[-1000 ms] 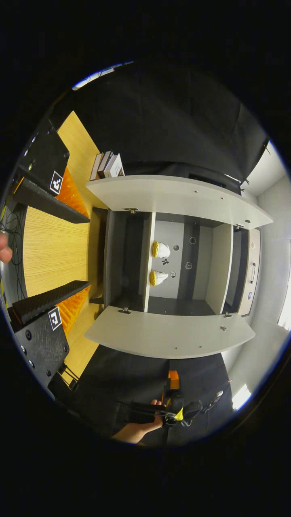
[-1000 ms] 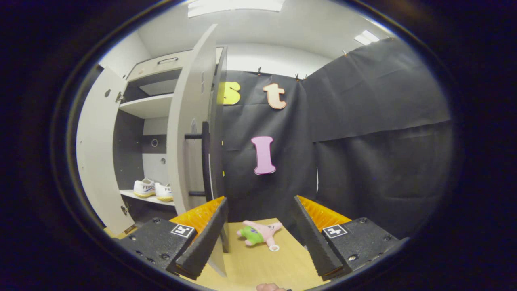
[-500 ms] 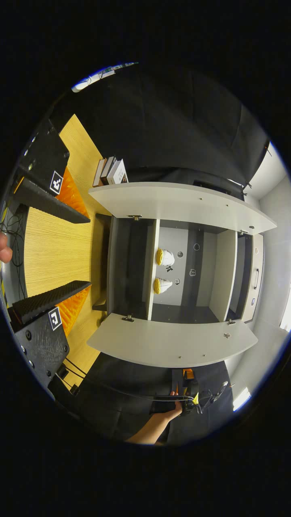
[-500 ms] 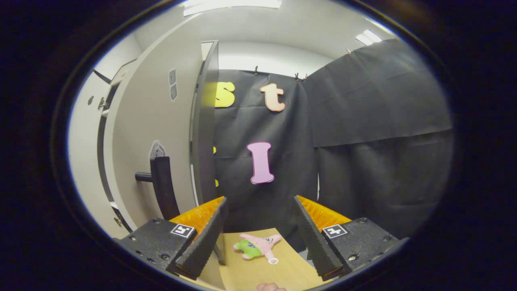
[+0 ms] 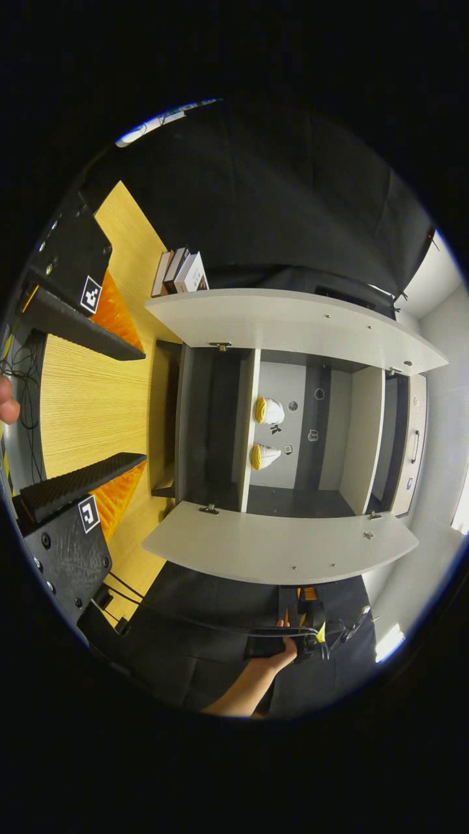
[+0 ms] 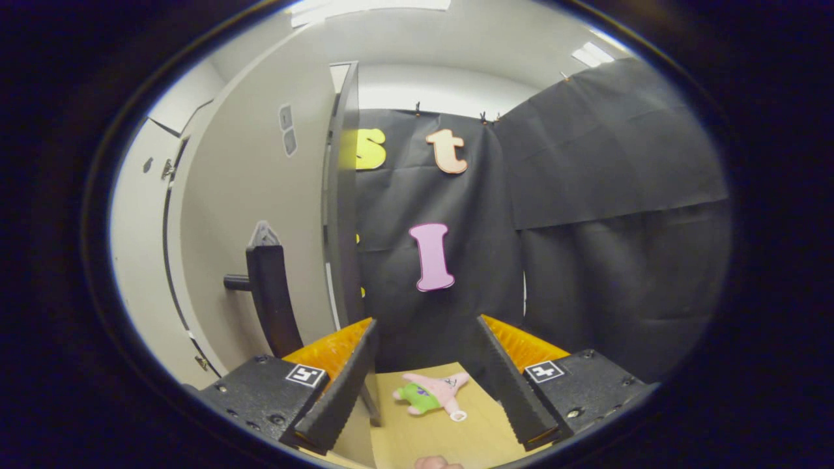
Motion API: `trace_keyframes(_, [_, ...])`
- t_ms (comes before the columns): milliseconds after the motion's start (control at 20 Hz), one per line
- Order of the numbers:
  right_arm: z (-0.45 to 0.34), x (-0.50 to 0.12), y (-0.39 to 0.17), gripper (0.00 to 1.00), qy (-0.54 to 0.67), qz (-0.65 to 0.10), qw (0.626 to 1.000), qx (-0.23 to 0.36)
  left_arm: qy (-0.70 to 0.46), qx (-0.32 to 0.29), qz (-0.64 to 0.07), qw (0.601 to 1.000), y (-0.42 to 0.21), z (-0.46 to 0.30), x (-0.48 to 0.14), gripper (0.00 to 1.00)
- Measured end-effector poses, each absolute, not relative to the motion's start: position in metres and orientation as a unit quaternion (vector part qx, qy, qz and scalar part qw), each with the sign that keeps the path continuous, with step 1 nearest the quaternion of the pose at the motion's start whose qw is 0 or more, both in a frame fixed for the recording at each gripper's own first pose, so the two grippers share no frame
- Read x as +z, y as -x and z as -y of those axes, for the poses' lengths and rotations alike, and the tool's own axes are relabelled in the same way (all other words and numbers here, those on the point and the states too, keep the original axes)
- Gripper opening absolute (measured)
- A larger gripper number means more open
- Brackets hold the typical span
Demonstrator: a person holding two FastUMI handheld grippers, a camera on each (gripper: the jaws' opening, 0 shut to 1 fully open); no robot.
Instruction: Grab one shoe with the right hand and put it into the shoe cabinet, grab the other shoe with the left hand and put it into the shoe cabinet; then close the right door with the right hand and the left door with the left hand.
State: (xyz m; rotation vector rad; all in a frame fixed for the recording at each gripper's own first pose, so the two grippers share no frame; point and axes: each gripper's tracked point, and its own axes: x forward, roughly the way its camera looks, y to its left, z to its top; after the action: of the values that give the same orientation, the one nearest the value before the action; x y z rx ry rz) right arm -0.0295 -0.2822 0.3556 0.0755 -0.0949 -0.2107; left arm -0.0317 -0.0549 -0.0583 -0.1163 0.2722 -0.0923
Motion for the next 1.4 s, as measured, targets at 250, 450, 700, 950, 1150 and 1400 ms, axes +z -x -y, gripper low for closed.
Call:
trace_keyframes(250, [0.245, 0.357, 0.031, 0.96, -0.032, 0.049, 0.994, -0.088, 0.058, -0.046, -0.136, 0.988, 0.031, 0.047, -0.059, 0.86])
trace_keyframes(450, [0.211, 0.355, 0.024, 0.96, -0.048, 0.051, 0.995, -0.066, 0.058, -0.039, -0.138, 0.988, 0.032, 0.035, -0.062, 0.86])
trace_keyframes(700, [0.159, 0.358, 0.007, 0.97, -0.042, 0.057, 0.997, -0.032, 0.05, -0.019, -0.135, 0.989, 0.033, 0.012, -0.061, 0.85])
trace_keyframes(950, [0.098, 0.35, -0.009, 0.92, -0.031, 0.031, 0.999, 0.018, 0.049, -0.001, -0.141, 0.989, 0.036, -0.004, -0.064, 0.86])
trace_keyframes(1150, [0.09, 0.352, 0.014, 0.94, -0.008, 0.064, 0.998, 0.018, 0.048, 0.016, -0.143, 0.988, 0.043, -0.014, -0.065, 0.86])
trace_keyframes(1400, [0.08, 0.334, 0.067, 0.99, -0.004, 0.074, 0.996, 0.038, 0.049, 0.018, -0.15, 0.987, 0.045, -0.011, -0.069, 0.86])
